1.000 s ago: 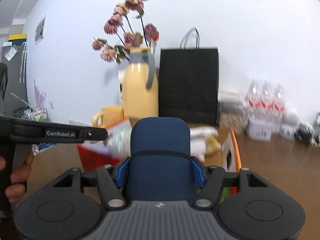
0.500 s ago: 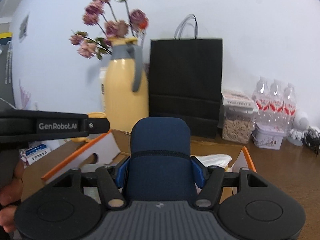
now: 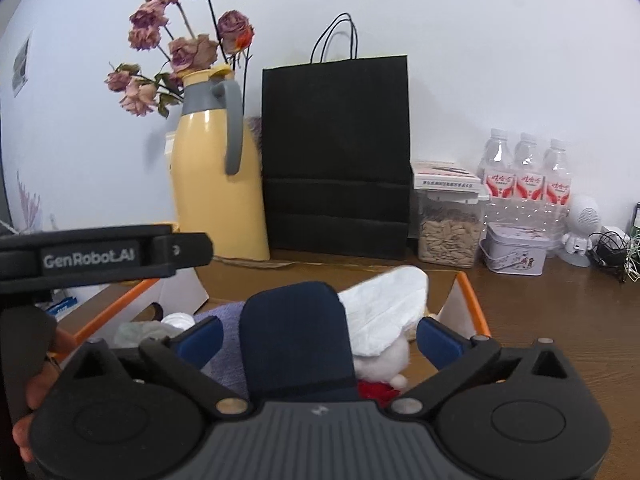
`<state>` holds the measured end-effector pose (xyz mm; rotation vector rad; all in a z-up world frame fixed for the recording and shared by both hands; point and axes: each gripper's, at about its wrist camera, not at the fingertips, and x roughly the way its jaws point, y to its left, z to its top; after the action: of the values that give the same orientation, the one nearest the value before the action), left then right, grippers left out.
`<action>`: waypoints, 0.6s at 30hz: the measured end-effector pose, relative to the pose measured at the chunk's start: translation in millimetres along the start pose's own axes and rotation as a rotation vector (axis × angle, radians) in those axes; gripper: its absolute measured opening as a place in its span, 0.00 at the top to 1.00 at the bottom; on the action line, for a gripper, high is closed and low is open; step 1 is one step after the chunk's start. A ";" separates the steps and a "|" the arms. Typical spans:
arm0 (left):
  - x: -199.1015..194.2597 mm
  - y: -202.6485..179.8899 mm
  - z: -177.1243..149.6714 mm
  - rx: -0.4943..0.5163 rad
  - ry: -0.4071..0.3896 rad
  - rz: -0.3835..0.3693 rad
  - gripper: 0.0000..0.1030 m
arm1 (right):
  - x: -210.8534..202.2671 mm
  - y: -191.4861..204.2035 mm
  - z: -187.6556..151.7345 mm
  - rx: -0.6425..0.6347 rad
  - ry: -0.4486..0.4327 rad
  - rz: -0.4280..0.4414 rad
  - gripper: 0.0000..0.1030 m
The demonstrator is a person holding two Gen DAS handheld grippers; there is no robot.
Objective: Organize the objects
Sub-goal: 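Open both tools to drop the navy case and white cap into the box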
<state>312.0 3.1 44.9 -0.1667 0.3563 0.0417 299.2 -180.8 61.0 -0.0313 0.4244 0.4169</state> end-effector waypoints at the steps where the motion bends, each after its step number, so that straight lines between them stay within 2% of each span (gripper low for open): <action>1: -0.5 -0.4 0.5 0.003 -0.003 0.000 0.00 | -0.2 -1.3 -0.2 0.004 0.001 -0.002 0.00; 10: -7.5 -2.3 3.7 0.007 -0.002 -0.012 0.00 | -3.9 -2.3 -1.8 -0.001 0.000 -0.006 0.00; 18: -45.4 -2.8 6.1 0.032 -0.045 -0.061 0.00 | -31.6 -2.8 -5.8 -0.002 -0.033 0.002 0.00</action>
<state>271.8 0.9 66.8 -0.1442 0.3068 -0.0207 271.9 -196.2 68.4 -0.0260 0.3918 0.4193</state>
